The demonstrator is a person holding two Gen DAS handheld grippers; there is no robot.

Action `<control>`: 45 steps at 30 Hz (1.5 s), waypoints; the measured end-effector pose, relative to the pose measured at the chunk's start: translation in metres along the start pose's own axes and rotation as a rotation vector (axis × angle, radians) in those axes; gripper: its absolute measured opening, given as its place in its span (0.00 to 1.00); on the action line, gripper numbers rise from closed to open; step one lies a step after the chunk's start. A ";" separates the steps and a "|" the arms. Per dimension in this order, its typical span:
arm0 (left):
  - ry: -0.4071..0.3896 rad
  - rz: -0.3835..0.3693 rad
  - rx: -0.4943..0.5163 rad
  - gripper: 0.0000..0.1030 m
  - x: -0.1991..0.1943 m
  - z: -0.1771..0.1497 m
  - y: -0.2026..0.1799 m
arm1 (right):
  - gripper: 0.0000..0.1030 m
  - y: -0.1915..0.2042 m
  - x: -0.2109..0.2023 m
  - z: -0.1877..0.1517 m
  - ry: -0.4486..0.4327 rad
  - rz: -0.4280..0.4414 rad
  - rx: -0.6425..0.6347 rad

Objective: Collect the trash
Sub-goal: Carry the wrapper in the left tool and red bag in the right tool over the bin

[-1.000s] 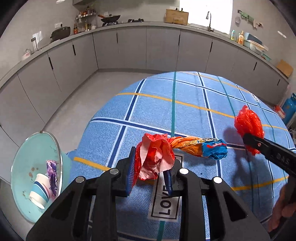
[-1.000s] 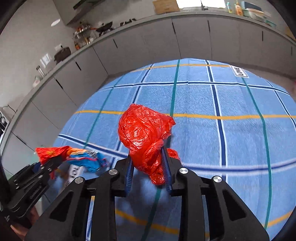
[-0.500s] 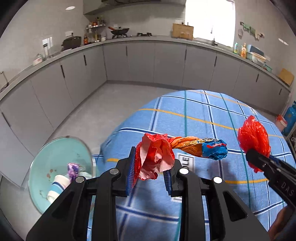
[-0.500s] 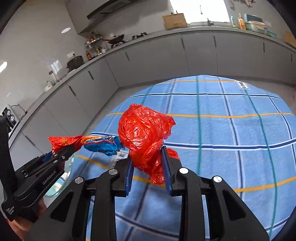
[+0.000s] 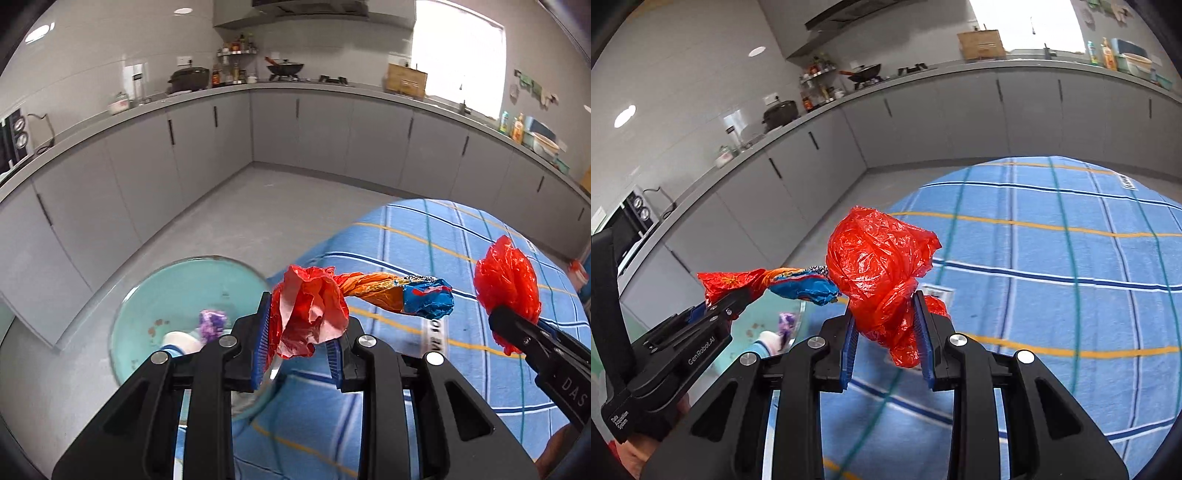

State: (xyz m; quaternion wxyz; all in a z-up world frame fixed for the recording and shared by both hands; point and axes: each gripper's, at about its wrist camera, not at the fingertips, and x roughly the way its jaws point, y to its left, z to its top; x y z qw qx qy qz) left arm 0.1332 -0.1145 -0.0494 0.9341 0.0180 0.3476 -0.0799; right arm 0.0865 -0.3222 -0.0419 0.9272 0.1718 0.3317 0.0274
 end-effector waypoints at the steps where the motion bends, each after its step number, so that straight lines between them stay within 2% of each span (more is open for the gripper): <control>1: -0.002 0.004 -0.005 0.26 -0.001 0.000 0.004 | 0.28 0.007 0.001 0.000 0.002 0.009 -0.008; 16: -0.008 0.098 -0.096 0.26 -0.016 -0.009 0.082 | 0.28 0.079 0.022 -0.007 0.027 0.101 -0.091; 24: -0.006 0.130 -0.128 0.26 -0.018 -0.013 0.106 | 0.28 0.113 0.033 -0.014 0.050 0.147 -0.123; 37: -0.008 0.172 -0.179 0.26 -0.020 -0.015 0.133 | 0.28 0.140 0.040 -0.019 0.060 0.185 -0.157; 45: -0.001 0.202 -0.212 0.26 -0.019 -0.019 0.152 | 0.28 0.143 0.047 -0.022 0.075 0.176 -0.161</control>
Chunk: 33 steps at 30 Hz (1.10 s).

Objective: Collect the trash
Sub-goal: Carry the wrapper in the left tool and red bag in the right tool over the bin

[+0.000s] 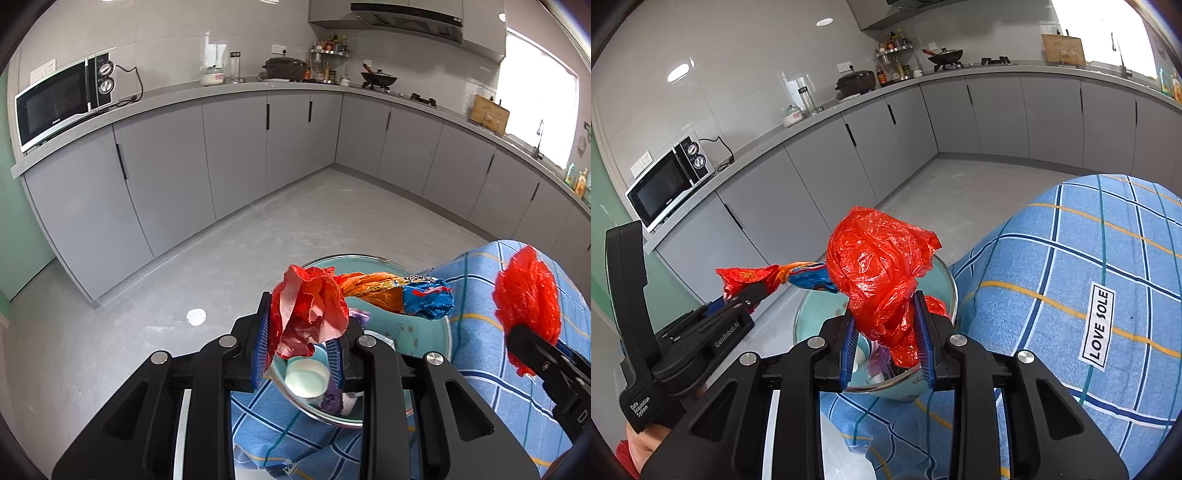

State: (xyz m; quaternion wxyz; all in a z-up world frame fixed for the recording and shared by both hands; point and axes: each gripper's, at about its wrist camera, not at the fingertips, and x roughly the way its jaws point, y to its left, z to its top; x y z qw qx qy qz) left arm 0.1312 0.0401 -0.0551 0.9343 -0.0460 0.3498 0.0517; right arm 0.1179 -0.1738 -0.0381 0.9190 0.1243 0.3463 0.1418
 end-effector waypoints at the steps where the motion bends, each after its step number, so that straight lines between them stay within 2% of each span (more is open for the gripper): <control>1: 0.003 0.002 -0.003 0.26 0.001 0.000 0.002 | 0.28 -0.002 0.001 0.001 0.003 0.000 0.002; 33: 0.062 0.104 -0.014 0.26 0.059 0.013 0.006 | 0.30 -0.006 0.108 0.007 0.185 -0.017 0.033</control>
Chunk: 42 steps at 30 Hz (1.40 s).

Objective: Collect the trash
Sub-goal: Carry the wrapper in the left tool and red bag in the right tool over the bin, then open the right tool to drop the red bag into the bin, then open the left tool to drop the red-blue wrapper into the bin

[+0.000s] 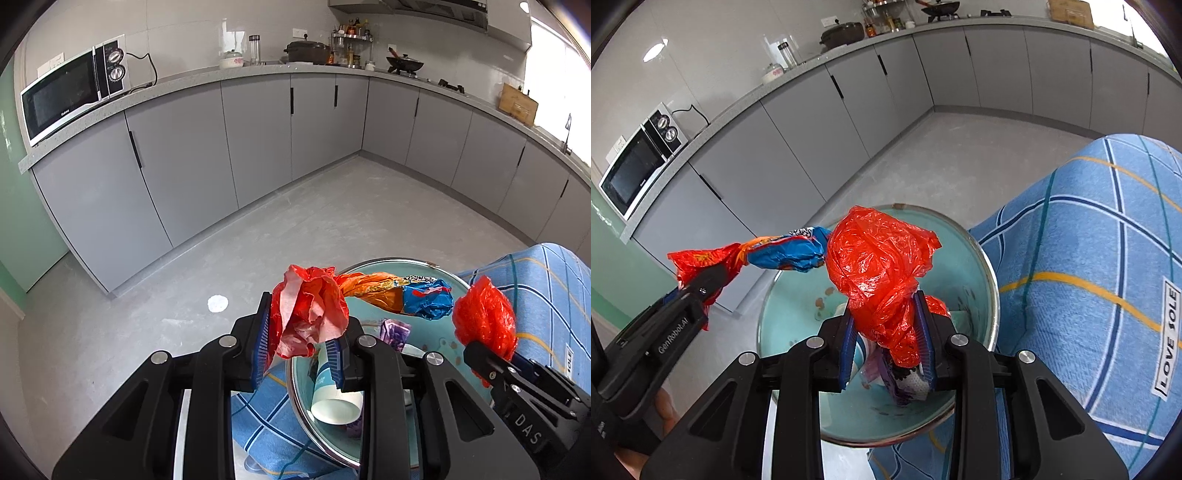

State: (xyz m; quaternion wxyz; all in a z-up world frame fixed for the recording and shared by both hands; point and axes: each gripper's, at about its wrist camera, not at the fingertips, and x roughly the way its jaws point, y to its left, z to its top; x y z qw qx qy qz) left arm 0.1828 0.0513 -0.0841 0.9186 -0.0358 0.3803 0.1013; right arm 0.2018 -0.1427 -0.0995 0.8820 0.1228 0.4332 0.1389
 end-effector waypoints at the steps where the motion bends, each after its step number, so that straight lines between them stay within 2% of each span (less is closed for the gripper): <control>1: 0.005 0.005 0.001 0.26 0.002 0.000 0.000 | 0.31 -0.001 0.003 0.000 0.003 -0.002 0.001; 6: 0.027 0.014 0.007 0.26 0.011 -0.004 -0.007 | 0.38 -0.005 0.013 -0.001 0.016 0.001 0.011; 8: 0.032 0.013 0.009 0.26 0.013 -0.004 -0.008 | 0.47 -0.006 0.014 -0.001 0.014 0.006 0.015; 10: 0.035 0.013 0.011 0.26 0.015 -0.003 -0.010 | 0.49 -0.006 0.012 -0.001 0.007 0.013 0.009; 16: 0.038 0.013 0.023 0.26 0.018 0.000 -0.011 | 0.49 -0.014 0.005 -0.001 -0.010 0.017 0.021; 27: 0.069 -0.006 0.058 0.26 0.030 -0.003 -0.027 | 0.49 -0.033 -0.029 0.003 -0.107 -0.059 0.036; 34: 0.117 0.003 0.076 0.26 0.050 -0.010 -0.044 | 0.49 -0.046 -0.040 0.000 -0.126 -0.074 0.067; 42: 0.136 0.017 0.113 0.27 0.061 -0.015 -0.056 | 0.49 -0.049 -0.053 0.000 -0.155 -0.077 0.077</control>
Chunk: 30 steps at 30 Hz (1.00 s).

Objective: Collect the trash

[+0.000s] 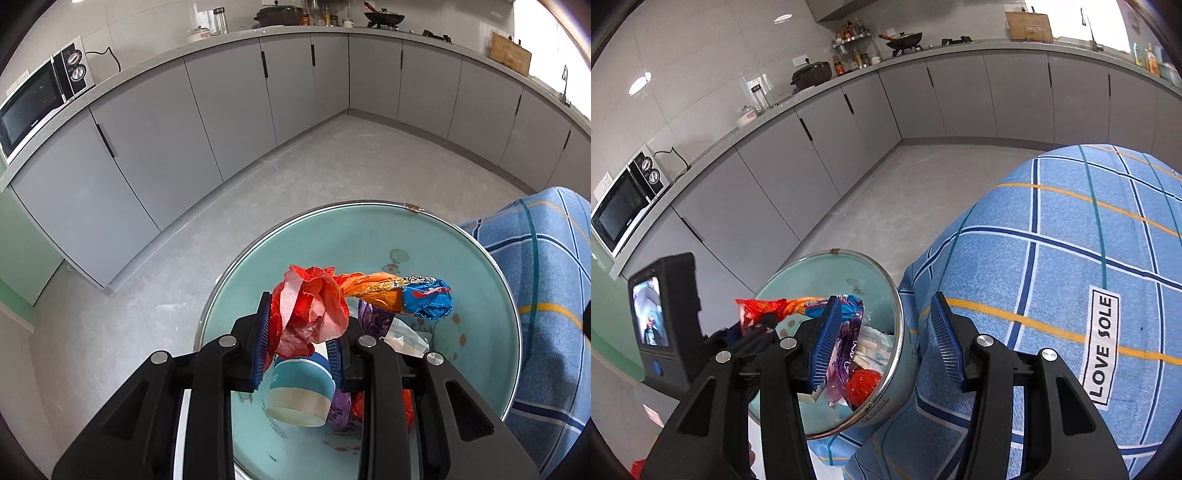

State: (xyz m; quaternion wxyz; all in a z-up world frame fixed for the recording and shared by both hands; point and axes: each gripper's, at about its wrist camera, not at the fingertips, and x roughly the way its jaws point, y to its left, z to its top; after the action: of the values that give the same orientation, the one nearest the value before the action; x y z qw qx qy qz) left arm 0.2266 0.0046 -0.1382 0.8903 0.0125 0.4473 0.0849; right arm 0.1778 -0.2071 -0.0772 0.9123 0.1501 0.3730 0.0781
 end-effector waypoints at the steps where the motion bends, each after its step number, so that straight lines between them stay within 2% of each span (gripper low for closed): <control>1: 0.003 -0.001 0.001 0.27 0.001 -0.001 -0.001 | 0.49 0.000 -0.001 0.000 -0.001 -0.001 0.001; 5: 0.000 -0.004 0.001 0.35 -0.001 0.000 0.000 | 0.49 -0.001 -0.003 0.002 -0.006 0.001 0.007; 7: -0.015 -0.014 0.001 0.51 -0.005 0.002 0.000 | 0.49 0.001 -0.004 0.002 -0.008 0.002 0.007; 15: -0.076 -0.032 0.014 0.81 -0.028 -0.006 -0.001 | 0.50 0.006 -0.014 -0.003 -0.018 0.008 0.014; 18: -0.089 -0.020 0.024 0.87 -0.034 -0.009 -0.003 | 0.52 0.008 -0.020 -0.007 -0.023 0.011 0.014; 26: -0.139 -0.021 0.016 0.88 -0.064 -0.011 0.002 | 0.55 0.012 -0.042 -0.010 -0.061 0.008 0.013; 30: -0.184 -0.005 -0.003 0.94 -0.084 -0.016 0.012 | 0.59 0.017 -0.048 -0.014 -0.064 0.018 -0.002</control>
State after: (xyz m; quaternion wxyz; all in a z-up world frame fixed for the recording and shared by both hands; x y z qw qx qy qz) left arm 0.1630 0.0025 -0.0800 0.9278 0.0178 0.3636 0.0816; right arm 0.1337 -0.2000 -0.0495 0.9232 0.1551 0.3420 0.0818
